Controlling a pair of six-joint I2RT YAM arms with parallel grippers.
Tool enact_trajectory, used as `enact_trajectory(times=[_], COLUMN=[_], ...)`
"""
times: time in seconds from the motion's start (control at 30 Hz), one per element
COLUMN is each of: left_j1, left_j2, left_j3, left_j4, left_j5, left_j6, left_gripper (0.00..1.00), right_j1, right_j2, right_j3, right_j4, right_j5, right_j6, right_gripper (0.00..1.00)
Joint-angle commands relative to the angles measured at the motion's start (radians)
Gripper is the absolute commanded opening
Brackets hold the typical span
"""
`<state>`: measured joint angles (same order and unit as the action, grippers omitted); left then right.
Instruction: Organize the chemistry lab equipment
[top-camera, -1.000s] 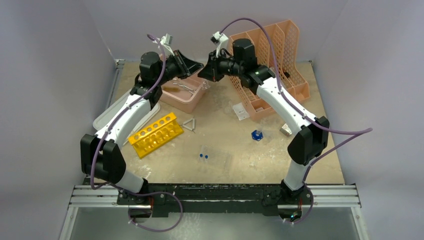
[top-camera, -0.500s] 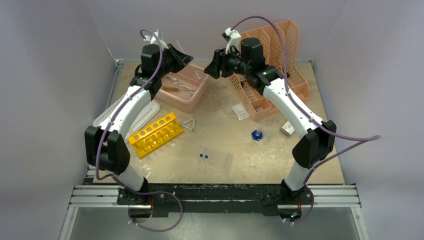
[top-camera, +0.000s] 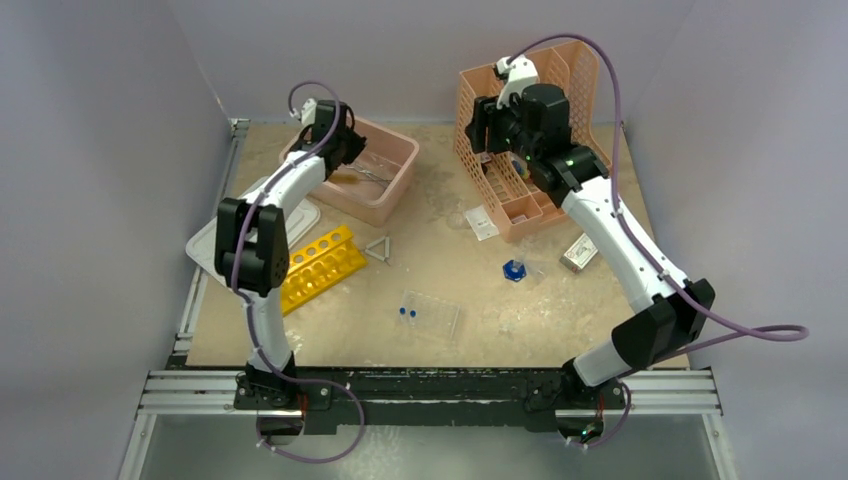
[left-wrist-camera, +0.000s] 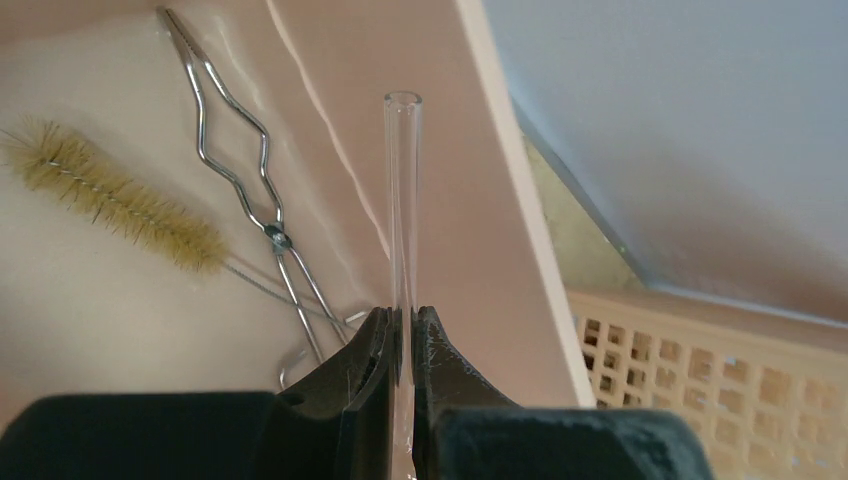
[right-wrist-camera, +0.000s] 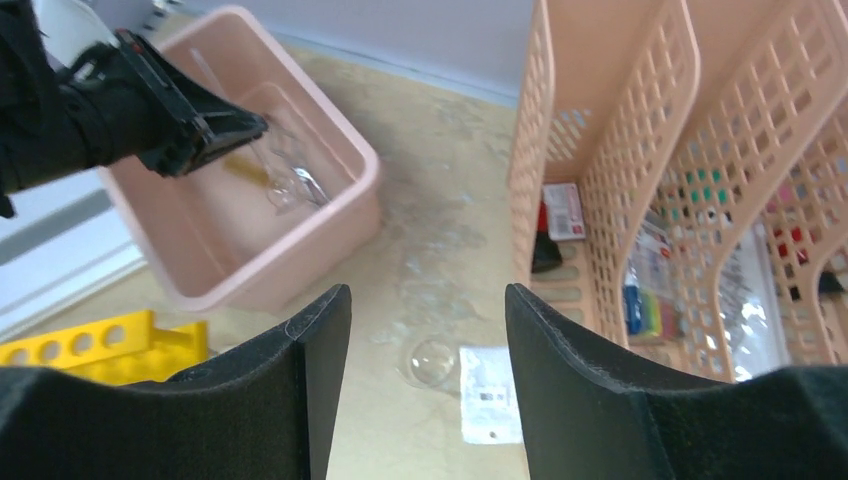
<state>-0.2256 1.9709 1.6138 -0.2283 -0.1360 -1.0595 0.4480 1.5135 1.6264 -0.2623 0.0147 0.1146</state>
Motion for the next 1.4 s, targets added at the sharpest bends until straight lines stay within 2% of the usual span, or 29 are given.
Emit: enact_trajectory(times=[0.0, 0.13, 0.4, 0.53, 0.77, 1.07, 1.13, 1.23, 1.37], left_j1=[-0.001, 0.001, 0.018, 0.022, 0.025, 0.025, 0.025, 0.025, 0.019], left_j2=[0.097, 0.202, 0.301, 0.343, 0.349, 0.309, 0.287, 0.244, 0.164], left_j3=[0.125, 0.204, 0.238, 0.262, 0.271, 0.308, 0.306, 0.295, 0.269], left_j4=[-0.02, -0.061, -0.05, -0.053, -0.057, -0.057, -0.061, -0.054, -0.069], left_j5=[-0.036, -0.025, -0.027, -0.03, -0.043, -0.011, -0.007, 0.024, 0.042], left_j6=[-0.058, -0.059, -0.091, -0.051, -0.013, 0.036, 0.041, 0.058, 0.088], left_gripper=[0.0, 0.0, 0.0, 0.01, 0.24, 0.35, 0.36, 0.43, 0.46], right_j1=[-0.01, -0.025, -0.04, -0.042, -0.042, -0.042, -0.042, -0.041, -0.051], right_j2=[0.002, 0.011, 0.02, 0.017, 0.009, 0.01, 0.007, 0.004, -0.004], right_j3=[-0.015, -0.023, -0.024, -0.027, -0.057, -0.073, -0.077, -0.089, -0.101], right_j4=[-0.004, 0.016, 0.038, 0.039, 0.055, 0.049, 0.04, 0.002, -0.12], right_j5=[0.151, 0.226, 0.236, 0.231, 0.208, 0.194, 0.243, 0.365, 0.475], right_j6=[-0.066, -0.101, -0.11, -0.11, -0.11, -0.085, -0.061, -0.008, 0.092], right_gripper=[0.61, 0.62, 0.62, 0.62, 0.62, 0.62, 0.62, 0.71, 0.78])
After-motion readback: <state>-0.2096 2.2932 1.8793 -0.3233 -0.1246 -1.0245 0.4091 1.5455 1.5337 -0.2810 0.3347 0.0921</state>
